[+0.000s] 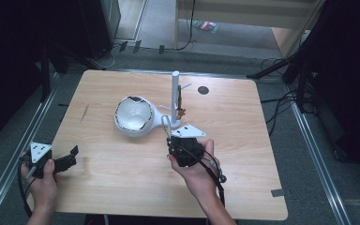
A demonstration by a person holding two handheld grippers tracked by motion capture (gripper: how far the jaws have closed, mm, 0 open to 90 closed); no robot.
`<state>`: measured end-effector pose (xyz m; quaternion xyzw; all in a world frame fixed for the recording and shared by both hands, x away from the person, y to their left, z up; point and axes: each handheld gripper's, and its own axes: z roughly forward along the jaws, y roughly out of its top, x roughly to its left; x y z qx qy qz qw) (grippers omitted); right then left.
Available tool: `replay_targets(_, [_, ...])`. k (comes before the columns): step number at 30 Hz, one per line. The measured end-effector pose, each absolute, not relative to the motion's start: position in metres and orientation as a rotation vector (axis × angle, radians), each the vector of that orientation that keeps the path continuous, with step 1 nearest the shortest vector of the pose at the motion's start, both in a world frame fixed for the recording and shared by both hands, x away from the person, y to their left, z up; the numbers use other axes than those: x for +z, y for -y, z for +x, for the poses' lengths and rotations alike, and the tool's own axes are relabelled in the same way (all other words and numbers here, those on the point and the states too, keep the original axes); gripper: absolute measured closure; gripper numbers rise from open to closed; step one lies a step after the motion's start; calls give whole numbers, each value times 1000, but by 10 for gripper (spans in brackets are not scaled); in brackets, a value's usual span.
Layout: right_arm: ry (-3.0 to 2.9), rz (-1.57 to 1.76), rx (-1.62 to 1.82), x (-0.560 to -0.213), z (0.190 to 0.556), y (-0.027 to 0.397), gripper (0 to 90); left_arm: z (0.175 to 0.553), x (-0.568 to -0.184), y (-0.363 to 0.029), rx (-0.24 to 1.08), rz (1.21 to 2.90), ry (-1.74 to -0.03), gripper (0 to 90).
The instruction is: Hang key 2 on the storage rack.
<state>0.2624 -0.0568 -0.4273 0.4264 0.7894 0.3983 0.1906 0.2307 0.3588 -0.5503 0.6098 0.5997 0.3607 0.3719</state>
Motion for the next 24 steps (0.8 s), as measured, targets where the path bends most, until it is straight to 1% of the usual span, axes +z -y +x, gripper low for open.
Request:
replay_targets(11, [-2126,1209,1148,-418,265,70,829,232,-550,-358,925,1571,-1543,43])
replay_targets(24, [-2093,1231,1132,-420,279,73,829,230,-550,-357,944,1582,-1519,44])
